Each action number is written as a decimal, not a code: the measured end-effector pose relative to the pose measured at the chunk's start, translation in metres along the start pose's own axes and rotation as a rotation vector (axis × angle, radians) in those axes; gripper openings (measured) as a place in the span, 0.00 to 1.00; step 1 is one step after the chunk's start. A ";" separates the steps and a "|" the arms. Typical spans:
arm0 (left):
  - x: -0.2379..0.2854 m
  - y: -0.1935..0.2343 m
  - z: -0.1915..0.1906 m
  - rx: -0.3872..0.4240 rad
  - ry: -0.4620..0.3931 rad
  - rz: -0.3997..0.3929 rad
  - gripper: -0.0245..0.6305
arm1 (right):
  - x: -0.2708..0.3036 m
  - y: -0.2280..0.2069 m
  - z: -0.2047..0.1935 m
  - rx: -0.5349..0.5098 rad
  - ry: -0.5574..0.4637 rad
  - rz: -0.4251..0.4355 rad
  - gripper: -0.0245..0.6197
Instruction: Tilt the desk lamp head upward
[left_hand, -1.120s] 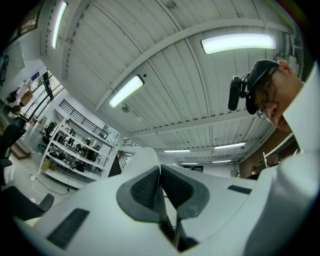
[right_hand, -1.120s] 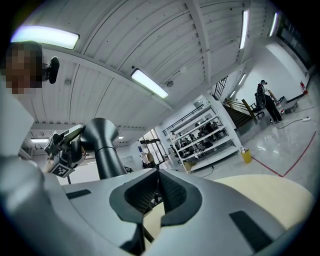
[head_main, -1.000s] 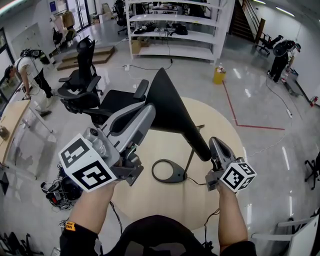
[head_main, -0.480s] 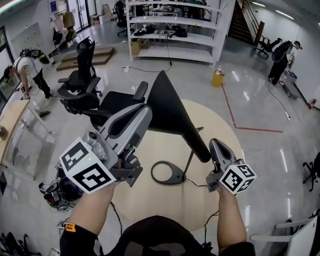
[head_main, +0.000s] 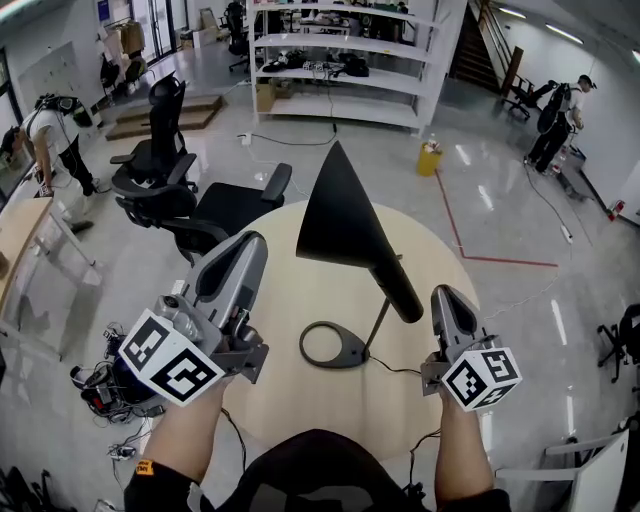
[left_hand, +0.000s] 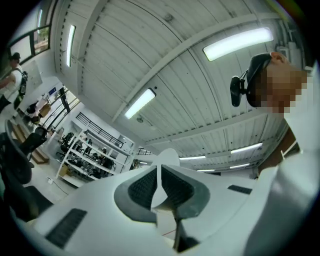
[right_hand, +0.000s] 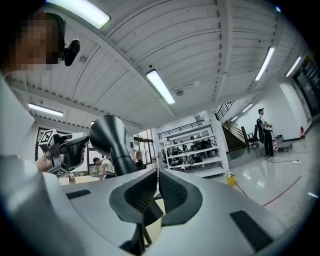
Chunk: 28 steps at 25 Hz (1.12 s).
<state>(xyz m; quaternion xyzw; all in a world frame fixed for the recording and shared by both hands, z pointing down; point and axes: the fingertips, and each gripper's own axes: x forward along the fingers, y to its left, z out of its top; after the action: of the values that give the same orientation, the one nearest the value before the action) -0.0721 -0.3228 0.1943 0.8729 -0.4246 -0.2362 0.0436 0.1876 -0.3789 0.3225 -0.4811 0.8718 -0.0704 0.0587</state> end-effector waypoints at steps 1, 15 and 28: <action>-0.005 0.003 -0.008 0.011 0.019 0.021 0.13 | -0.002 0.005 0.001 -0.023 0.006 -0.004 0.07; -0.082 0.004 -0.164 0.190 0.353 0.125 0.13 | -0.034 0.080 -0.034 -0.088 0.020 -0.072 0.07; -0.191 0.043 -0.232 0.076 0.548 0.173 0.13 | -0.038 0.178 -0.169 -0.033 0.274 -0.141 0.07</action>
<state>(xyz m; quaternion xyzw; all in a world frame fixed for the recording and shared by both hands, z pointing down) -0.0996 -0.2336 0.4835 0.8657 -0.4785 0.0291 0.1438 0.0313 -0.2419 0.4580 -0.5280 0.8367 -0.1253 -0.0740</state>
